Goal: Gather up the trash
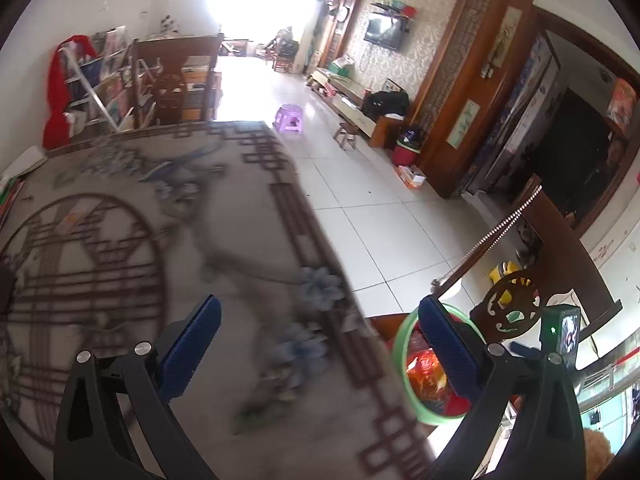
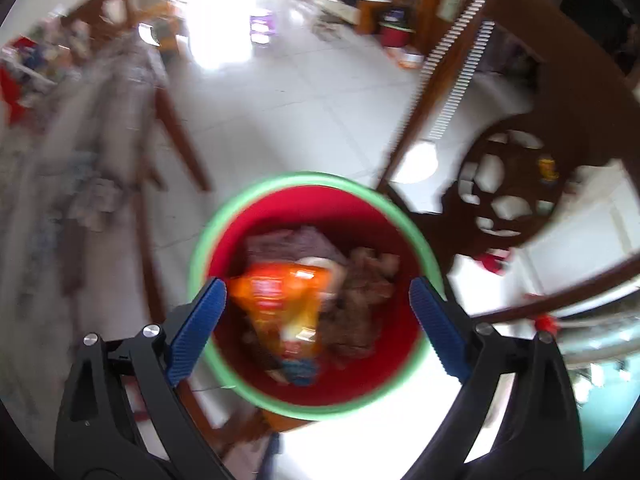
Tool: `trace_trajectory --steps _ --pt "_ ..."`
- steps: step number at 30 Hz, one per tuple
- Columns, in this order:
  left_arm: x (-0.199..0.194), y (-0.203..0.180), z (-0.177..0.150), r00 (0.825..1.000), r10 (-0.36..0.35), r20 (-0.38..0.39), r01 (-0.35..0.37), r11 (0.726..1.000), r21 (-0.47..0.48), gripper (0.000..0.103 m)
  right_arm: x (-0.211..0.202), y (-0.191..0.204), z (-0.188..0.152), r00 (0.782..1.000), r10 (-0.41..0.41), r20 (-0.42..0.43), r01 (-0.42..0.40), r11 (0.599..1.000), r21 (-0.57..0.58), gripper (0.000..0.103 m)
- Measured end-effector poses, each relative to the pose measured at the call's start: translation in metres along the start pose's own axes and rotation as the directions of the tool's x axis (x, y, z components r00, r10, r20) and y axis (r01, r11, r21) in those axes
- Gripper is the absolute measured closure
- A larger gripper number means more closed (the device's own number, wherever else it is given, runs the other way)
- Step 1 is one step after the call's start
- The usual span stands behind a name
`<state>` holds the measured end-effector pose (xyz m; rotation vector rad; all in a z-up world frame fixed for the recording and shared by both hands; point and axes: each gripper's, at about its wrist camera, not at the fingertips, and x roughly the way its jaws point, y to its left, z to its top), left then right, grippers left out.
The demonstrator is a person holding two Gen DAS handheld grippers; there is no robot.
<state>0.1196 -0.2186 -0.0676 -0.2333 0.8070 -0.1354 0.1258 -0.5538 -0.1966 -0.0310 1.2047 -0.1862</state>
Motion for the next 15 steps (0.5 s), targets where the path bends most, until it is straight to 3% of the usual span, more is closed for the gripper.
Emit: trace_trajectory --steps 4,9,12,15 --pt "-0.033 0.041 -0.005 0.999 0.008 0.034 -0.008 1.000 -0.010 0.008 -0.055 0.021 -0.007 0.993 0.004 0.117 -0.005 1.000 0.008 0.011" --pt "-0.073 0.102 -0.007 0.998 0.025 0.059 -0.021 0.998 -0.063 0.008 -0.102 0.081 -0.022 0.981 0.081 0.175 -0.080 0.997 -0.009 0.005" --pt "-0.097 0.131 -0.011 0.994 0.062 0.086 -0.056 0.996 -0.071 0.008 -0.123 0.133 -0.032 0.965 0.172 0.197 -0.166 0.985 -0.046 0.005" --pt "-0.119 0.163 -0.016 0.990 0.086 0.110 -0.074 0.992 -0.106 0.008 -0.142 0.196 -0.041 0.951 0.245 0.189 -0.218 0.964 -0.153 0.005"
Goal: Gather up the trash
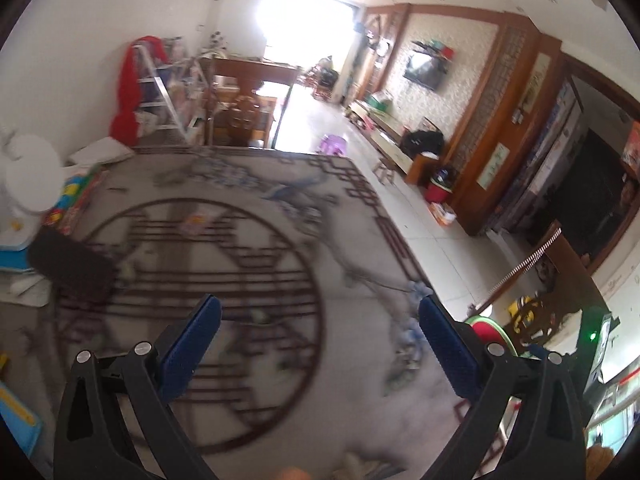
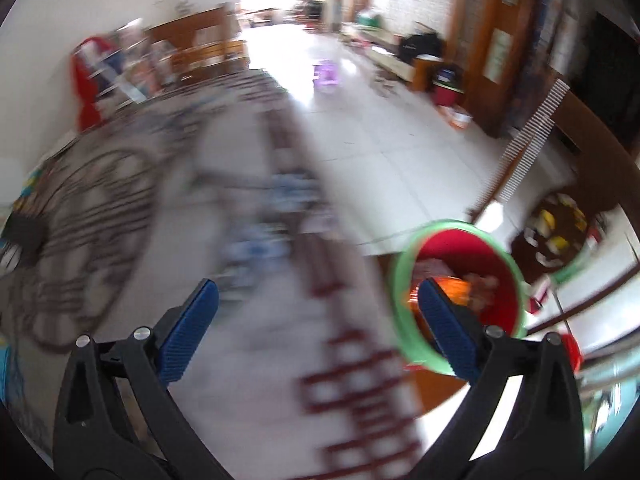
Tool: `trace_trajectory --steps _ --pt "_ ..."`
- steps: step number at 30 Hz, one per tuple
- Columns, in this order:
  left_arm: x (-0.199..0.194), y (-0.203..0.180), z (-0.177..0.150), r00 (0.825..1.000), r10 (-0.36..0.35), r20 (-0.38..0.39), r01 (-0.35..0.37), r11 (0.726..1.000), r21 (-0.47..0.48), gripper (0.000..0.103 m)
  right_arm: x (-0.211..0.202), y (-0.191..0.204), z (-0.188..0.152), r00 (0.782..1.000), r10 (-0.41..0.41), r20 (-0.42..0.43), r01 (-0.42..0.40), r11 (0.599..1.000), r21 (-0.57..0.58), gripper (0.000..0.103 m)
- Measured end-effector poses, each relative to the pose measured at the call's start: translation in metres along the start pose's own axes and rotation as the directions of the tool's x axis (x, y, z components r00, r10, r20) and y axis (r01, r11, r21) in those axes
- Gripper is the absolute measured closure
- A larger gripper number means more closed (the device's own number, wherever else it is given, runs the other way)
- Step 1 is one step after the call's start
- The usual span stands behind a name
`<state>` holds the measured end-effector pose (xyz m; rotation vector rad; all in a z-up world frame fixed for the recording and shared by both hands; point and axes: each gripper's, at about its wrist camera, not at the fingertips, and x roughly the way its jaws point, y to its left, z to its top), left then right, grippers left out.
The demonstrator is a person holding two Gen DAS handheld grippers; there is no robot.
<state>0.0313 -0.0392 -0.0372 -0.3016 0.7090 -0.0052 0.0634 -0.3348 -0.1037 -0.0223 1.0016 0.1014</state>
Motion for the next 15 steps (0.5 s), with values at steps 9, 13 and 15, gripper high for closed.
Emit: trace_trajectory --steps 9,13,15 --pt "-0.053 0.064 0.006 0.986 0.140 0.088 -0.137 0.990 -0.040 0.008 -0.077 0.121 0.021 0.926 0.227 0.302 -0.188 0.970 -0.155 0.005" --pt "-0.082 0.086 0.009 0.964 0.192 0.183 -0.182 0.981 -0.074 0.008 -0.098 0.158 0.033 0.895 0.226 0.384 -0.163 0.968 -0.190 0.005" --pt "-0.094 0.093 0.013 0.949 0.222 0.226 -0.206 0.974 -0.091 0.008 -0.103 0.175 0.036 0.889 0.215 0.405 -0.140 0.969 -0.206 0.005"
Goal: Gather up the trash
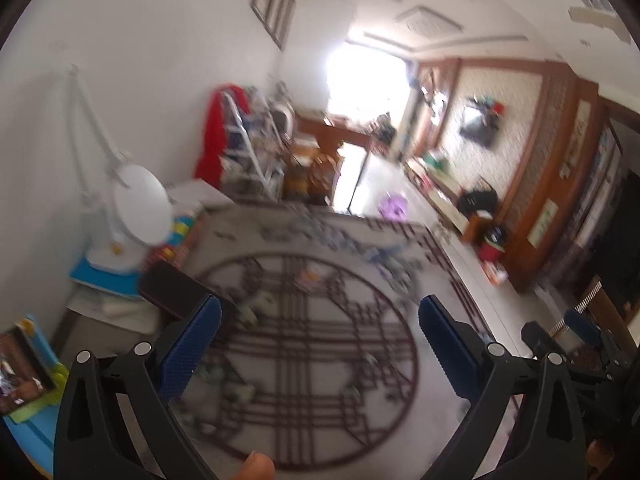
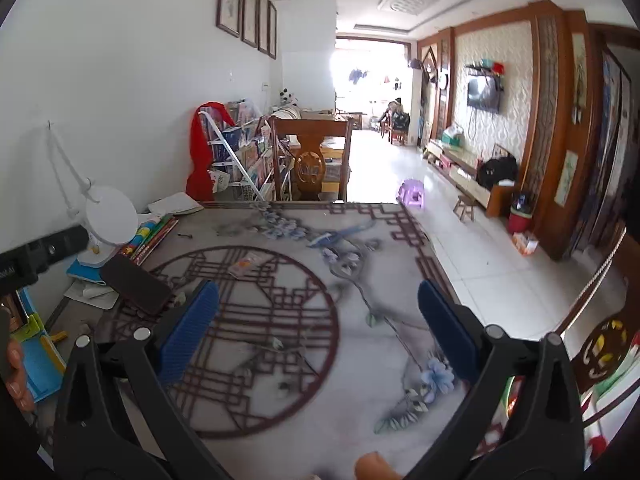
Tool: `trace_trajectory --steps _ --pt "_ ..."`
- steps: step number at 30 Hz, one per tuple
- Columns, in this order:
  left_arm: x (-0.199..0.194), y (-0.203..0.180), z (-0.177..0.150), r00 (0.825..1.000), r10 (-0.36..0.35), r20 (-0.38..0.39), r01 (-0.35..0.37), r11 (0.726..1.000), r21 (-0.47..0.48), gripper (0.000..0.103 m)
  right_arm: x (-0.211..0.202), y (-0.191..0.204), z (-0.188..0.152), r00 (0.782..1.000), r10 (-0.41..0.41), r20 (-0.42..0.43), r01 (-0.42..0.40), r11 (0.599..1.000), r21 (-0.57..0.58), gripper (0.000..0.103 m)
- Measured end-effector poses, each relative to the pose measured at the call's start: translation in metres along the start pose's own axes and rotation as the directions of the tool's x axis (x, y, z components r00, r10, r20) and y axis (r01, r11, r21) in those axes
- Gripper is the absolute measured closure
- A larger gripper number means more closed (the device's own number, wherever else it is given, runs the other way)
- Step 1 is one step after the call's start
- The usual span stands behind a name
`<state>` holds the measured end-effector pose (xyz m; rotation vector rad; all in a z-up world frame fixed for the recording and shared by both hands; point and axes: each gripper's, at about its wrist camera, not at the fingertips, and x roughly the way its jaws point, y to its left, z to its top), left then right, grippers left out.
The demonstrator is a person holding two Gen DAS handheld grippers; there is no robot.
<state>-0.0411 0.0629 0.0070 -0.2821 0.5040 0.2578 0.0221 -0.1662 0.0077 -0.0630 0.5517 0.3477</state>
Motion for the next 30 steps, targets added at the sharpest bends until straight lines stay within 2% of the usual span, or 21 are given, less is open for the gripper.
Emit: trace_trajectory --steps 3,8,13,21,30 --pt "-0.011 0.006 0.010 0.998 0.036 0.050 -0.036 0.999 -0.001 0.008 -0.009 0.017 0.005 0.994 0.007 0.105 -0.006 1.000 -0.008 0.005" --pt "-0.019 0.011 0.021 0.994 0.084 0.067 -0.084 0.996 -0.009 0.008 -0.012 0.029 0.016 0.991 0.095 0.095 -0.096 0.995 -0.002 0.005" --pt "-0.023 0.008 0.026 0.995 0.072 0.067 -0.073 0.997 0.013 0.008 -0.016 0.031 0.027 0.990 0.076 0.118 -0.075 0.997 -0.007 0.005" --pt "-0.019 0.005 0.031 0.997 0.064 0.043 -0.063 0.998 -0.021 0.008 -0.030 0.027 0.029 0.988 0.012 0.151 -0.008 1.000 -0.022 0.005" --pt "-0.016 -0.008 0.027 0.998 0.052 0.039 -0.054 0.998 0.031 0.008 -0.032 0.018 0.025 0.992 -0.016 0.124 0.017 1.000 -0.009 0.005"
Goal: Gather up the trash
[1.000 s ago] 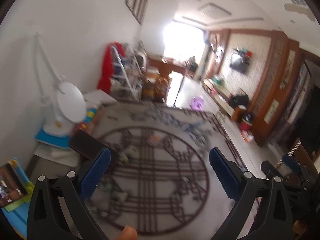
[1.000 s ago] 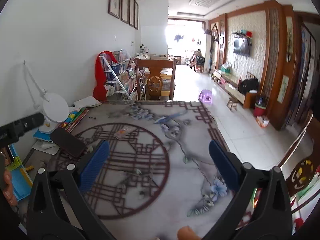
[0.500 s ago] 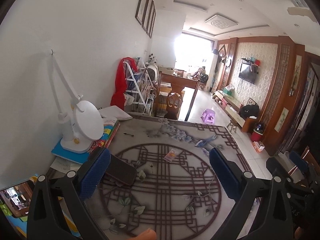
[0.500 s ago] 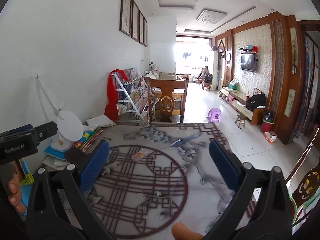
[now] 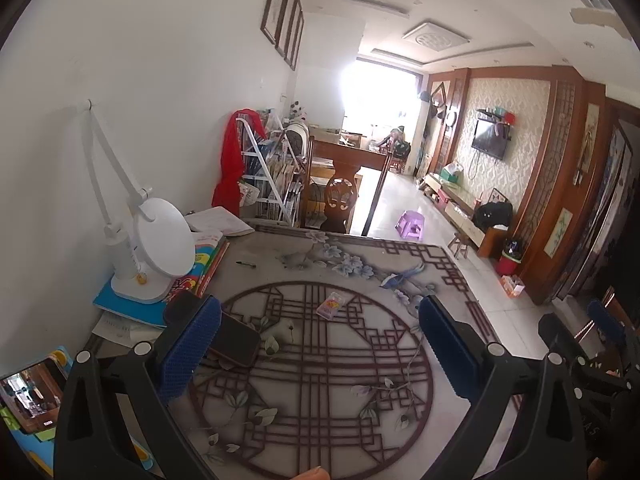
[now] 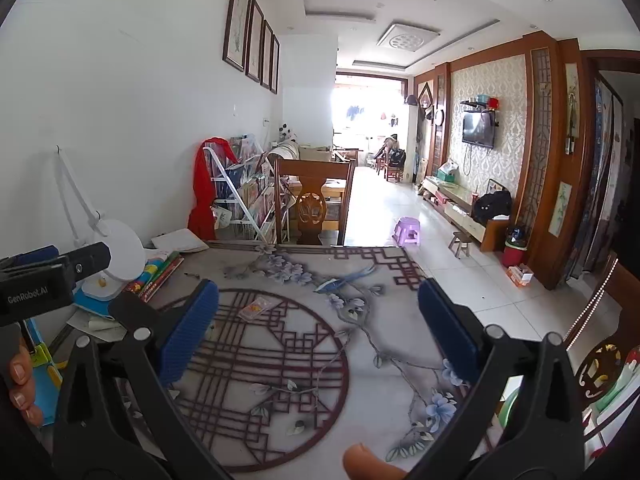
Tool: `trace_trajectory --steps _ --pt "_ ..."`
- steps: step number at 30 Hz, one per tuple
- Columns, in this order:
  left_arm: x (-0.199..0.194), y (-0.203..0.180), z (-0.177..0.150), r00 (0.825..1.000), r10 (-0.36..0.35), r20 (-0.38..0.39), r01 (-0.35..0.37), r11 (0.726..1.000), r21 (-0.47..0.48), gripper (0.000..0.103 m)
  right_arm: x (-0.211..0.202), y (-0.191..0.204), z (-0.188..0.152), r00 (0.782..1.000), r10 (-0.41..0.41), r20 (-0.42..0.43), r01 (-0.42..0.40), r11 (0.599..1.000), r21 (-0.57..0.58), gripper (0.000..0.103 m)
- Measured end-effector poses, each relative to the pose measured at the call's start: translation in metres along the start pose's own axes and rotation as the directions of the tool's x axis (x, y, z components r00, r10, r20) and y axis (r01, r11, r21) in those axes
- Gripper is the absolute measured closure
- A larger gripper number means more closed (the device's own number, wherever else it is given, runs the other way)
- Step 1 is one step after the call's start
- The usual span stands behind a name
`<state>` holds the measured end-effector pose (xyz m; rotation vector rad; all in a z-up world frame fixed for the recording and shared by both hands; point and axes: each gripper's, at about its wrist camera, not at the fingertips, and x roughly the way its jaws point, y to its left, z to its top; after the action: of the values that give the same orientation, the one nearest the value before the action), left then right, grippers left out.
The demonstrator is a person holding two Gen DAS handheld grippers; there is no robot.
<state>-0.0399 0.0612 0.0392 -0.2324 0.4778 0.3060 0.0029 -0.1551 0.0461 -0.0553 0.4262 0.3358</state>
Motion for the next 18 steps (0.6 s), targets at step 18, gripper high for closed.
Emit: trace_trajectory --steps 18 --pt "-0.004 -0.009 0.001 1.000 0.026 -0.012 -0.026 0.999 0.029 0.008 0.003 -0.016 -0.008 0.997 -0.070 -0.043 0.071 0.997 0.015 0.005"
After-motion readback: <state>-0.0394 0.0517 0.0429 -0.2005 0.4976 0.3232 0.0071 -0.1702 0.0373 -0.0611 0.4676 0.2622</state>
